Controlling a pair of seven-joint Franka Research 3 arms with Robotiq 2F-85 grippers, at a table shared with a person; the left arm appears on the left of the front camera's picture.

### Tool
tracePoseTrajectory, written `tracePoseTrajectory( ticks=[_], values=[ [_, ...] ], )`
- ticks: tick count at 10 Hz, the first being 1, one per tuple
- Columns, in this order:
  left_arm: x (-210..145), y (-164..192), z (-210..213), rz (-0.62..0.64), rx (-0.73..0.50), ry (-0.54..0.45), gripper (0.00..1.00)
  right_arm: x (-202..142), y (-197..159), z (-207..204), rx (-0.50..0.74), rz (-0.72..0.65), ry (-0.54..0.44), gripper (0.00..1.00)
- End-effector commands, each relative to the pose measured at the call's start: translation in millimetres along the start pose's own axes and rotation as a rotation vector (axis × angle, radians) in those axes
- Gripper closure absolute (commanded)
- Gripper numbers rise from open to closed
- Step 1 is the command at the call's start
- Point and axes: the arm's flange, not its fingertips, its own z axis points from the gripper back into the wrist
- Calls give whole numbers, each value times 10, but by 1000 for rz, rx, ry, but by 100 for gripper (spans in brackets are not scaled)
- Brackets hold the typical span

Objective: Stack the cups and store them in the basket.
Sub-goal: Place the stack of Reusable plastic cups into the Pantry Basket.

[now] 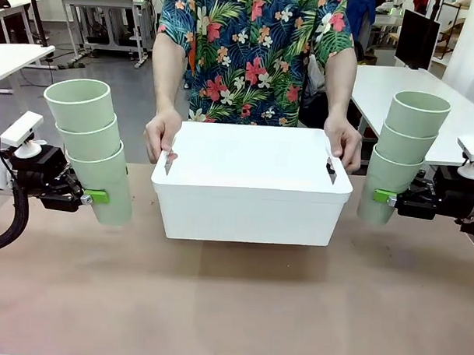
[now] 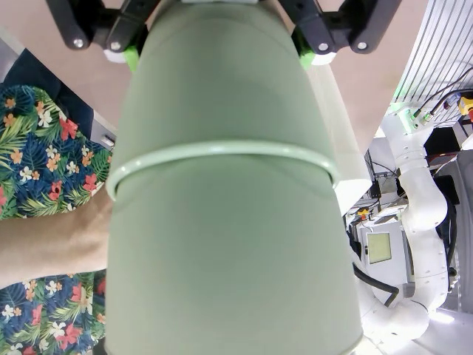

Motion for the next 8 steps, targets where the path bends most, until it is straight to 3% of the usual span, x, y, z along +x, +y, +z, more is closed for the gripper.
tracePoseTrajectory(
  ticks=[1,8],
  values=[
    [43,-7,4,-8,-3,-5,15,31,3,-6,0,7,-1,15],
    [0,0,0,0,0,0,15,31,3,-6,0,7,-1,15]
  ],
)
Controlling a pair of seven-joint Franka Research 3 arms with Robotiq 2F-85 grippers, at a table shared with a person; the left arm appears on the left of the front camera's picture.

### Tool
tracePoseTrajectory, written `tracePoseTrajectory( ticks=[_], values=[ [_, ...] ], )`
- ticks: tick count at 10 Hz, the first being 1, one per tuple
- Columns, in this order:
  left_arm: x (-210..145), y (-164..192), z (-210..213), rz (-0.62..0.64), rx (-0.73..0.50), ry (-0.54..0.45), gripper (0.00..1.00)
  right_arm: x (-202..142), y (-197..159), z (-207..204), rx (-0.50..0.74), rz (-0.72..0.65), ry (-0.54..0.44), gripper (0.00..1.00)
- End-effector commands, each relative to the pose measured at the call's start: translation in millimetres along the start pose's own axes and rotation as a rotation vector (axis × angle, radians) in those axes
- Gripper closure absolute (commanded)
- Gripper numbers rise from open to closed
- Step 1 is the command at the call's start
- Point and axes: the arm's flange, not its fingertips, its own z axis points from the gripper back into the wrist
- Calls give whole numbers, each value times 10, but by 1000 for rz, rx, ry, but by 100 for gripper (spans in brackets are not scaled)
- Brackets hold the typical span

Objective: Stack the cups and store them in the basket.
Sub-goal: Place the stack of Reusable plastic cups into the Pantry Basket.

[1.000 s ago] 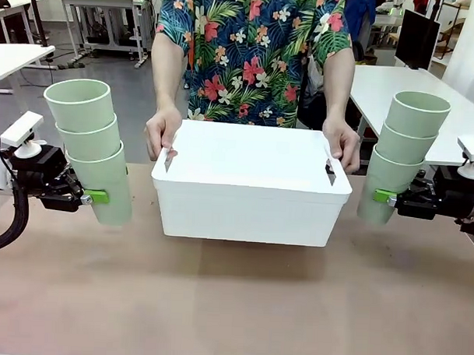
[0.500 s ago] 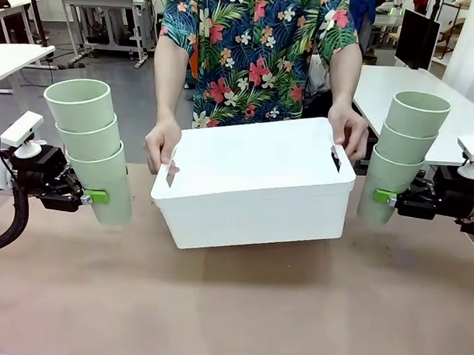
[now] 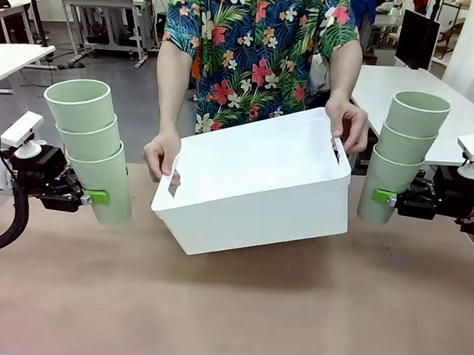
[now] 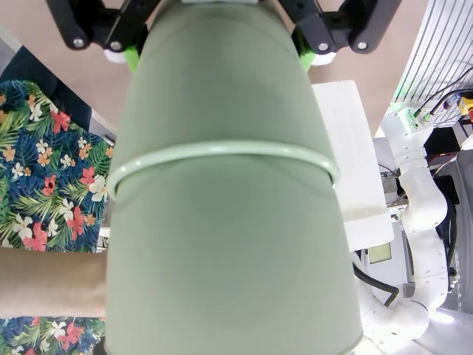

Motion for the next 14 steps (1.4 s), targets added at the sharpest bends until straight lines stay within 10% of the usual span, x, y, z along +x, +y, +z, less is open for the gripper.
tracePoseTrajectory(
  ticks=[1,8,14],
  values=[
    [231,0,-190,13,29,15,15,32,3,-6,0,7,-1,15],
    [1612,260,-955,147,53,227,15,32,3,-6,0,7,-1,15],
    [1928,645,-1556,236,56,521,15,32,3,-6,0,7,-1,15]
  ],
)
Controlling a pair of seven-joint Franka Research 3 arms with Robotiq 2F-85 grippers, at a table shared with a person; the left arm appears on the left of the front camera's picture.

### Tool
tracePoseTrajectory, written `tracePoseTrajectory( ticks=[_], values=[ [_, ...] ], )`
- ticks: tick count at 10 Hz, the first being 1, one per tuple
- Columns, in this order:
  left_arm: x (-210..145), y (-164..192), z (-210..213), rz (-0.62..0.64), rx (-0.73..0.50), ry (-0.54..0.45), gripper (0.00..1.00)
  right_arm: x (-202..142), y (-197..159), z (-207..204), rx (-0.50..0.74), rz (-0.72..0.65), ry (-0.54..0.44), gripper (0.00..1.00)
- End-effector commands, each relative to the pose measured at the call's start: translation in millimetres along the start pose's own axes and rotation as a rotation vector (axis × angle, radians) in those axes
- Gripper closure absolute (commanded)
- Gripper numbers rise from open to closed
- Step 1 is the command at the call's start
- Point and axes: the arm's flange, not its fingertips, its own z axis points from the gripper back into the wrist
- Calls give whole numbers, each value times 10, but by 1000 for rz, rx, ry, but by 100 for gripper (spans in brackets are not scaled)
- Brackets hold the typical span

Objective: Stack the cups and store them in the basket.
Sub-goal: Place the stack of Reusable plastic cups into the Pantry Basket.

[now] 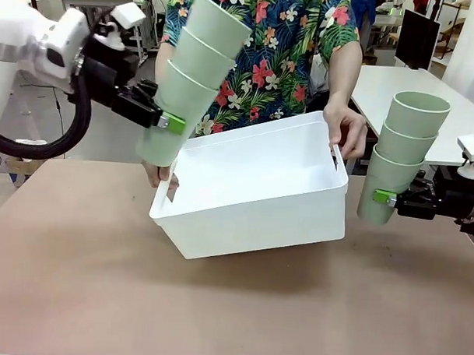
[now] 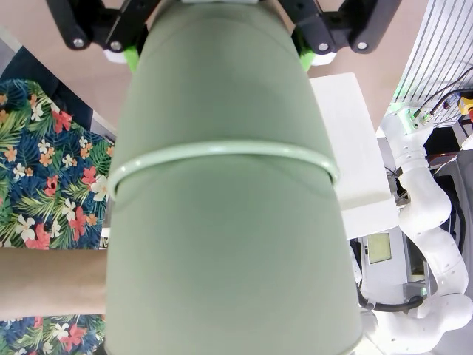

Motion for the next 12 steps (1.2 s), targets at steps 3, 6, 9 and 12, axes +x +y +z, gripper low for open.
tracePoseTrajectory(
  ticks=[3,6,9,12],
  values=[
    [92,195,-256,-18,-25,151,15,36,4,-5,0,8,-1,15],
    [26,154,-357,-8,-48,66,15,36,4,-5,0,8,-1,15],
    [-39,202,-360,-29,-23,151,15,36,4,-5,0,8,-1,15],
    [-66,207,-393,-24,-29,150,15,36,4,-5,0,8,-1,15]
  ],
)
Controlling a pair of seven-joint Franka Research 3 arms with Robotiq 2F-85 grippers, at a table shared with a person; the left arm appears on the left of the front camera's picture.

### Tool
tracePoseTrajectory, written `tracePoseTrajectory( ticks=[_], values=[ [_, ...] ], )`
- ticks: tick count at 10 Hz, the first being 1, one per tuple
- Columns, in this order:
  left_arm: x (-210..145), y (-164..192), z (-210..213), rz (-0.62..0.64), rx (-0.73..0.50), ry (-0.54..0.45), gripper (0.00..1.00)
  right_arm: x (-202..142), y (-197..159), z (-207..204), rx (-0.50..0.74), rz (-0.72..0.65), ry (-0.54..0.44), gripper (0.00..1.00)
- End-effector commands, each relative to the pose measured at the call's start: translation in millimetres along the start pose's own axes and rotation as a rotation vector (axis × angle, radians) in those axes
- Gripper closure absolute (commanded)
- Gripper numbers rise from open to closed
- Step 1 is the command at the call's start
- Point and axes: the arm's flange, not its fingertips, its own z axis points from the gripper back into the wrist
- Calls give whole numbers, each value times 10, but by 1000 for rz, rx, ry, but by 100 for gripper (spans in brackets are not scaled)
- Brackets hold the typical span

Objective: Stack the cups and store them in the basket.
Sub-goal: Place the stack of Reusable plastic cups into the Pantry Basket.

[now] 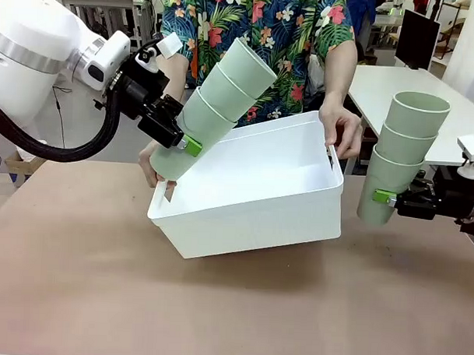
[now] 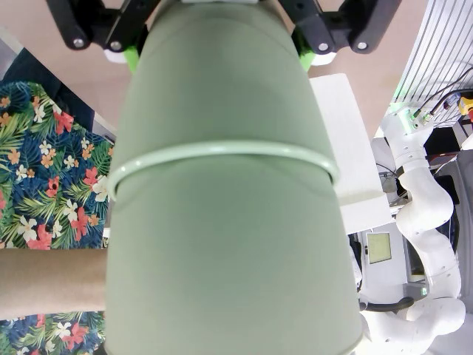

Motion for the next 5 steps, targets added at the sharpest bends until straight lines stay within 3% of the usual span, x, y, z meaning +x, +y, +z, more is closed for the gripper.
tracePoseTrajectory(
  ticks=[1,5],
  values=[
    [135,112,-196,9,-13,65,15,36,4,-5,0,8,-1,15],
    [404,292,-532,34,2,245,15,36,4,-5,0,8,-1,15]
  ],
)
